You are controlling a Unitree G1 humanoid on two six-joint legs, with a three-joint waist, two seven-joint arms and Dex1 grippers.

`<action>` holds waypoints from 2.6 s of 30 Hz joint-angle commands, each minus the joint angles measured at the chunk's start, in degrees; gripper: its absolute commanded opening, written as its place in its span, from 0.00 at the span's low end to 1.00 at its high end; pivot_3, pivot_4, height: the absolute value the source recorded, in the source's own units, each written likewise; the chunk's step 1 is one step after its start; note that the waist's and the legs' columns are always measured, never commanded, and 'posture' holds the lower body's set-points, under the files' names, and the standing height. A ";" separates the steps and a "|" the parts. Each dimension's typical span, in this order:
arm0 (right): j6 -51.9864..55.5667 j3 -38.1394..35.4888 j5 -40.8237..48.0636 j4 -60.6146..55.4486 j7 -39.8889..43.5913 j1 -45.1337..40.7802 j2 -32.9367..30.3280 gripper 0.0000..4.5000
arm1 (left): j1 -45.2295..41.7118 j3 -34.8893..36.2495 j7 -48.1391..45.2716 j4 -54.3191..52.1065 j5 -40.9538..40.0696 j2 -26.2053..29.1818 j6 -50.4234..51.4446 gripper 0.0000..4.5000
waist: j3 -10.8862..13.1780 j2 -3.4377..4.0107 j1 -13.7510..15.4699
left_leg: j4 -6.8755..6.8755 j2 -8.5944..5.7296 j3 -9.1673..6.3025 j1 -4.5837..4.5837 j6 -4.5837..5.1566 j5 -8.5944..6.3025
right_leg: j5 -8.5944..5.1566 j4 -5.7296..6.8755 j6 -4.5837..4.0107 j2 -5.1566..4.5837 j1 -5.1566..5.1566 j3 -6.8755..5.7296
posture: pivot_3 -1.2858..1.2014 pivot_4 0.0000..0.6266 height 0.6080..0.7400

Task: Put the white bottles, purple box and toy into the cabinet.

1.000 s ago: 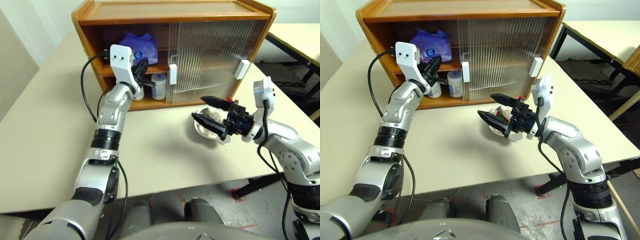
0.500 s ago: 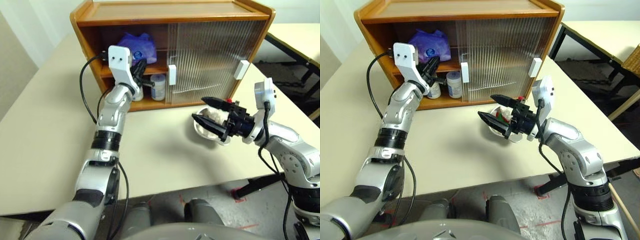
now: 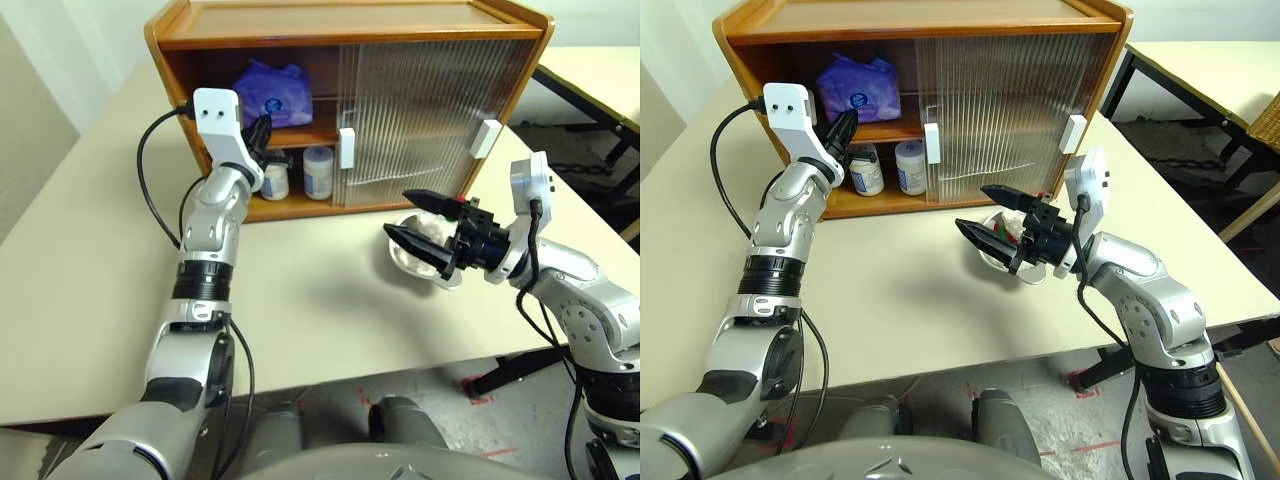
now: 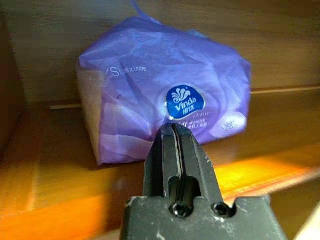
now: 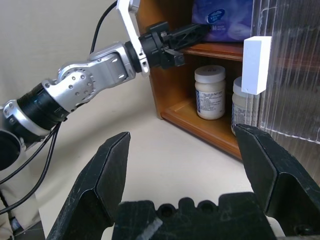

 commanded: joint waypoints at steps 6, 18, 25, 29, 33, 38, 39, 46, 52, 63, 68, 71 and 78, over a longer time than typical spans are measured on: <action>-0.98 -0.83 -0.12 -0.16 -0.20 0.62 -0.20 1.00 | -0.22 -0.88 -2.61 0.53 -0.87 -1.80 -1.33 0.01 | 0.00 0.00 -0.04 | -0.01 0.00 0.00 -0.01 -0.03 -0.02 | 0.01 -0.01 -0.02 -0.01 0.00 0.00 | 0.48 0.00 1.00; -1.40 -0.56 -0.16 1.10 1.04 0.26 -0.64 1.00 | 12.43 -5.51 -14.04 -30.27 -9.86 -0.09 11.51 0.01 | 0.00 0.00 -0.29 | -0.04 0.04 0.01 0.00 -0.05 -0.03 | 0.03 0.05 -0.07 0.00 -0.03 0.03 | 0.49 0.00 1.00; -1.01 0.09 -0.24 1.01 1.35 -0.19 -0.50 1.00 | 14.09 -13.91 -15.53 -31.37 -8.30 -6.41 9.37 0.01 | -0.01 0.01 0.10 | 0.13 -0.01 0.04 0.00 0.02 0.01 | -0.04 -0.01 0.10 -0.01 0.07 0.08 | 0.49 0.00 1.00; -0.47 -0.25 0.07 1.01 1.82 0.05 -1.39 1.00 | 13.74 -17.29 -15.48 -25.93 -6.24 -10.01 6.46 0.01 | -0.01 0.02 0.01 | 0.12 -0.05 0.07 0.02 0.13 0.07 | -0.05 -0.01 0.11 0.03 0.06 0.11 | 0.49 0.00 1.00; -0.10 -0.18 0.28 0.36 1.34 0.59 -1.42 1.00 | 13.01 -17.96 -13.96 -20.51 -3.75 -12.56 2.28 0.01 | -0.04 0.07 -0.13 | 0.11 -0.07 0.07 0.05 0.14 0.08 | -0.07 -0.01 0.08 0.15 0.05 0.14 | 0.49 0.00 1.00; 0.31 -0.30 0.48 -0.75 0.53 1.40 -1.56 1.00 | 12.48 -18.53 -8.39 -11.69 1.74 -17.69 -8.89 0.01 | -0.04 0.07 0.06 | 0.11 -0.05 0.05 0.01 0.14 0.08 | -0.09 -0.05 0.08 0.15 0.03 0.14 | 0.48 0.00 1.00; 0.58 -0.69 0.72 -0.85 0.34 1.22 -1.81 1.00 | 12.16 -18.38 -6.66 -9.45 3.06 -18.72 -11.04 0.01 | -0.04 0.07 0.06 | 0.11 -0.05 0.05 -0.01 0.14 0.08 | -0.08 -0.08 0.10 0.12 0.03 0.15 | 0.47 0.00 1.00; 1.97 -2.13 1.76 -1.95 0.20 1.68 -3.62 1.00 | 8.45 -16.59 1.66 0.93 7.53 -22.26 -19.40 0.01 | -0.04 0.07 -0.25 | 0.08 -0.07 0.07 -0.02 0.12 0.05 | -0.07 -0.14 0.20 0.11 0.03 0.15 | 0.47 0.00 1.00; 2.60 -2.20 2.02 -2.29 -0.13 1.49 -3.83 1.00 | 6.35 -13.42 9.57 5.77 9.15 -21.75 -22.60 0.01 | -0.04 0.07 -0.43 | 0.08 -0.05 0.06 -0.02 0.08 0.03 | -0.06 -0.13 0.20 0.14 0.02 0.15 | 0.47 0.00 1.00; 2.67 -1.68 1.96 -1.78 -0.19 0.31 -3.56 1.00 | 6.75 -13.98 11.18 6.01 9.23 -21.83 -23.93 0.01 | -0.03 0.07 -1.38 | 0.07 -0.08 0.08 -0.03 -0.04 -0.04 | -0.03 -0.14 0.24 0.12 0.02 0.15 | 0.47 0.00 1.00; 2.64 -1.45 1.99 -1.73 -0.21 0.00 -3.33 1.00 | 6.38 -13.46 11.94 7.25 8.53 -22.57 -23.30 0.01 | -0.03 0.07 -1.44 | 0.07 -0.08 0.08 -0.04 -0.04 -0.04 | -0.03 -0.14 0.24 0.12 0.01 0.15 | 0.47 0.00 1.00; 2.69 -1.41 2.03 -1.97 -0.28 0.09 -3.28 1.00 | 7.14 -13.55 12.55 6.54 8.17 -23.02 -22.33 0.01 | -0.03 0.07 -1.46 | 0.07 -0.08 0.09 -0.03 -0.05 -0.04 | -0.03 -0.14 0.25 0.12 0.01 0.16 | 0.47 0.00 1.00; 2.94 -1.75 2.38 -2.63 -0.09 0.86 -3.69 1.00 | 8.79 -14.30 18.68 5.13 10.12 -23.32 -20.40 0.01 | -0.04 0.07 -1.70 | 0.07 -0.07 0.09 -0.01 -0.06 -0.05 | -0.03 -0.12 0.25 0.12 0.02 0.17 | 0.47 0.00 1.00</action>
